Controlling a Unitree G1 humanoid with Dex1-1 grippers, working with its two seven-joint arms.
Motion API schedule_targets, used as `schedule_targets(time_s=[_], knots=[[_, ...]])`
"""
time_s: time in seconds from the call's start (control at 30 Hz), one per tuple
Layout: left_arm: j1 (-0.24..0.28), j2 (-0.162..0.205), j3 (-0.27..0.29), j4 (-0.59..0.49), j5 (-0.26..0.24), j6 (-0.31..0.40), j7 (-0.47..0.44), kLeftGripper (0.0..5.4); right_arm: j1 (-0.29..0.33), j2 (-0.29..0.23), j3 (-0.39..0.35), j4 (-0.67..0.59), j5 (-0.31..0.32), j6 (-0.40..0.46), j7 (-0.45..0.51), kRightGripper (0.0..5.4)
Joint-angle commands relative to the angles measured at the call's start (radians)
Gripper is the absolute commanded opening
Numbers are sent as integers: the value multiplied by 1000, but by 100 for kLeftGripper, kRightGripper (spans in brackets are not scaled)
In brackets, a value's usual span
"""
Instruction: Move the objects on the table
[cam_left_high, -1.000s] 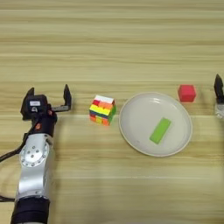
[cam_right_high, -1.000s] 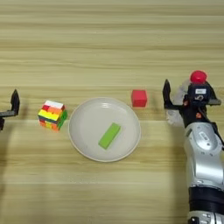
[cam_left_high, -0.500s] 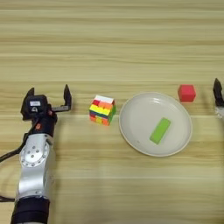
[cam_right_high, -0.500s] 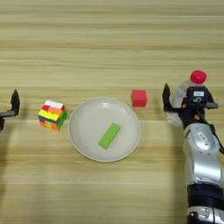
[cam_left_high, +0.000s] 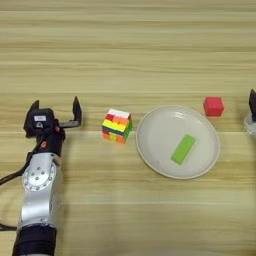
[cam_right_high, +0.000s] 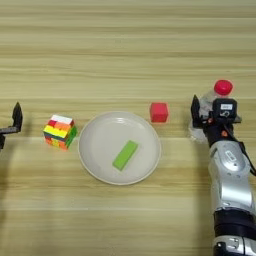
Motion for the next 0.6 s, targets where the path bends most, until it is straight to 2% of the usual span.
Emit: schedule_targets(time_s=[0.03, 0.33, 0.6], knots=[[-5, 5, 1, 1, 7, -5, 2, 540, -16, 0, 17, -15, -6, -21, 6, 330], [-5, 7, 1, -1, 6, -3, 1, 540, -27, 15, 51, -118, -8, -26, 0, 326], [-5, 8, 2, -1, 7, -3, 2, 540, -23, 43, 119, -235, -17, -7, 15, 326]])
